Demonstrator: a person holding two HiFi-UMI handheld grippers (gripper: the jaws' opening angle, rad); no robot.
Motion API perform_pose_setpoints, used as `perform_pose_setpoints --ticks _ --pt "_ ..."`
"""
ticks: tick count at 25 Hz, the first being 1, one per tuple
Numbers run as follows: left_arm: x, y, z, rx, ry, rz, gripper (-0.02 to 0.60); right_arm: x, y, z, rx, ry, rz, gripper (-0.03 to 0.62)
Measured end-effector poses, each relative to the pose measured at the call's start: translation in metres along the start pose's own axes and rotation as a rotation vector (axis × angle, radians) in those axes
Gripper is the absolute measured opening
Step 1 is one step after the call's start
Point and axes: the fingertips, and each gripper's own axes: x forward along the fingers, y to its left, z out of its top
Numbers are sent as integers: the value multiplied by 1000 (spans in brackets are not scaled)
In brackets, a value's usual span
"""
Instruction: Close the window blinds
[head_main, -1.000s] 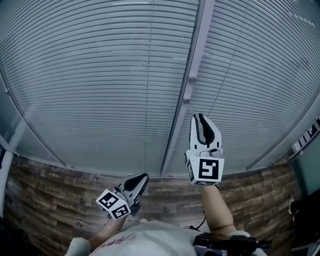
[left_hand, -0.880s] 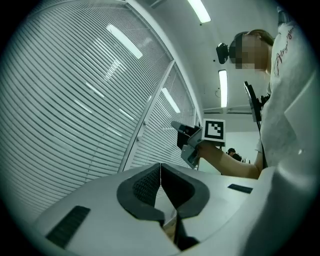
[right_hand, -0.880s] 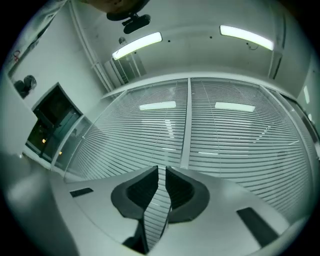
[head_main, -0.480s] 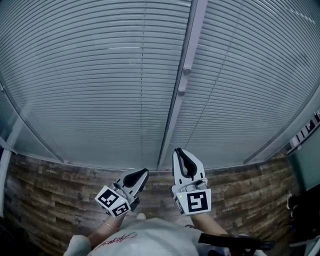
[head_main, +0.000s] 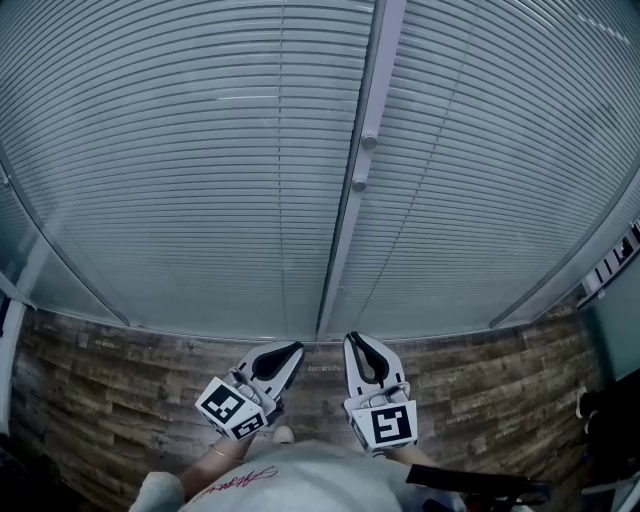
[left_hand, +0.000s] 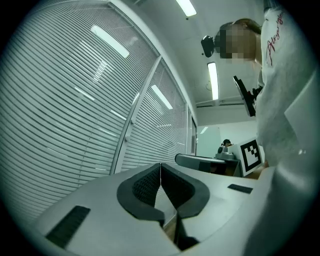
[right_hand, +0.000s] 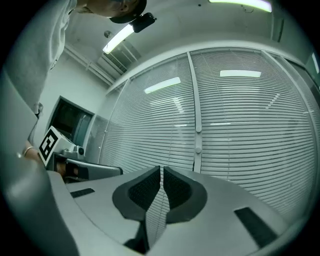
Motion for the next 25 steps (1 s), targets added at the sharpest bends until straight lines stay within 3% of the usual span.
perform_pose_setpoints --ticks 25 --pt "5 -6 -5 28 0 15 18 -6 7 -15 -75 56 43 29"
